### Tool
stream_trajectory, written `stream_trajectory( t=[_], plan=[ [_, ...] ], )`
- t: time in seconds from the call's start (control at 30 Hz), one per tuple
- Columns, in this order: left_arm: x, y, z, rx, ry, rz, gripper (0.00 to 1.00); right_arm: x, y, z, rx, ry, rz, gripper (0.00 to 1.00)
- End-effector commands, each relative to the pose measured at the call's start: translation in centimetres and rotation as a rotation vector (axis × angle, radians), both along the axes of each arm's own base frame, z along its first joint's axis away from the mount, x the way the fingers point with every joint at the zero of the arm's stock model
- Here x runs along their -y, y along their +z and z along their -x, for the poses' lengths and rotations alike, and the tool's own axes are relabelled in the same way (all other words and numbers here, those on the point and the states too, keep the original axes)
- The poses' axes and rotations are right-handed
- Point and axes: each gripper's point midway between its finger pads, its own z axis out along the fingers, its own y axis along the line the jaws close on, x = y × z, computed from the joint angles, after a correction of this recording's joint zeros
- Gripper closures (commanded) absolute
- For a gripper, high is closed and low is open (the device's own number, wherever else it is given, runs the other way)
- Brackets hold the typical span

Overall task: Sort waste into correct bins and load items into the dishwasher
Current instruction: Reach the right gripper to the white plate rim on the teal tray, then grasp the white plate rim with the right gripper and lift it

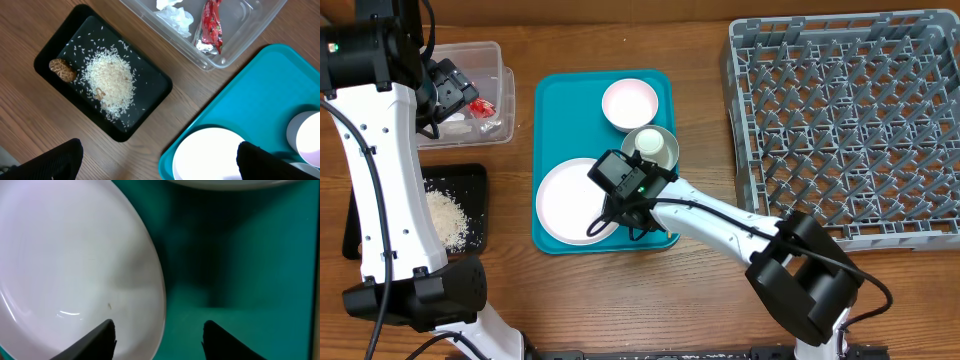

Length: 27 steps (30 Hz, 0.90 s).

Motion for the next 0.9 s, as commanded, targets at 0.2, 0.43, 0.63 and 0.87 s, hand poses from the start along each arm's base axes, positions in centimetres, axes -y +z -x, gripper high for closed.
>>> stream_trajectory(
  t=[0.2, 0.43, 0.63, 0.87],
  plan=[
    [0.1, 0.5, 0.4, 0.016, 0.010, 0.005, 0.00, -0.6, -0.3, -0.2, 0.059, -0.020, 0.046, 0.51],
    [0.1, 0.5, 0.4, 0.016, 0.010, 0.005, 0.00, -1.2, -0.6, 0.7, 0.106, -0.033, 0.087, 0.52],
    [0.1, 0.5, 0.4, 0.016, 0.010, 0.005, 0.00, -0.9, -2.1, 0.9, 0.079, -0.043, 0.108, 0.53],
    [0.1, 0.5, 0.4, 0.016, 0.010, 0.005, 0.00, -1.0, -2.1, 0.9, 0.074, -0.041, 0.108, 0.67]
  ],
)
